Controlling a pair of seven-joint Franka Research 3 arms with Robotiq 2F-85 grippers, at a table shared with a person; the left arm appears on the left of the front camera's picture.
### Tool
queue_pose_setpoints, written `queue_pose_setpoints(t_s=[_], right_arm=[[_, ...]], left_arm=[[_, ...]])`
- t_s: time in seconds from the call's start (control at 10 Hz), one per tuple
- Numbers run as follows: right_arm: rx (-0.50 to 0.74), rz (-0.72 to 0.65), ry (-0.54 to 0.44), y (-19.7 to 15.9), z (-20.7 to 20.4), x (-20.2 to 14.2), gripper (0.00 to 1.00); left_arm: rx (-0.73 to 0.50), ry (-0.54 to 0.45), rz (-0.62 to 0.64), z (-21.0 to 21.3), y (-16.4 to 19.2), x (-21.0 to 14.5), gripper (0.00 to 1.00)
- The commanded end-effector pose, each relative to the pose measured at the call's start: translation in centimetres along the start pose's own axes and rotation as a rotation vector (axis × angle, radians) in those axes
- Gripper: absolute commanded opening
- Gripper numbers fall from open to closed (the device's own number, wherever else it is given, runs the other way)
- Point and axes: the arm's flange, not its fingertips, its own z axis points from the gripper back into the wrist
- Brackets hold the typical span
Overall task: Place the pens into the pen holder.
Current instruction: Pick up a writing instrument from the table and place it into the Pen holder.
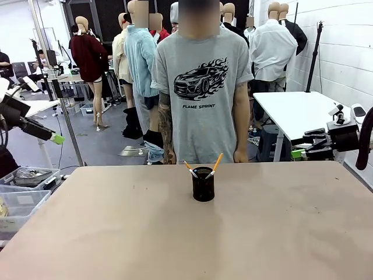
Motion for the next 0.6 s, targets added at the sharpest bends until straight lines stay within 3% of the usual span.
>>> queue_pose_setpoints(t_s=[0.0,0.1,0.5], right_arm=[[0.012,0.005,0.013,0.27,-0.05,0.04,0.81],[0.012,0.005,0.013,0.27,-0.05,0.04,0.81],[0.012,0.005,0.013,0.27,-0.05,0.04,0.81]], left_arm=[[-0.02,-0.091,0.008,-0.48,0.64,-0.59,1.0],[0.0,0.0,0.0,0.0,0.0,0.0,1.0],[0.0,0.0,0.0,0.0,0.0,0.0,1.0]])
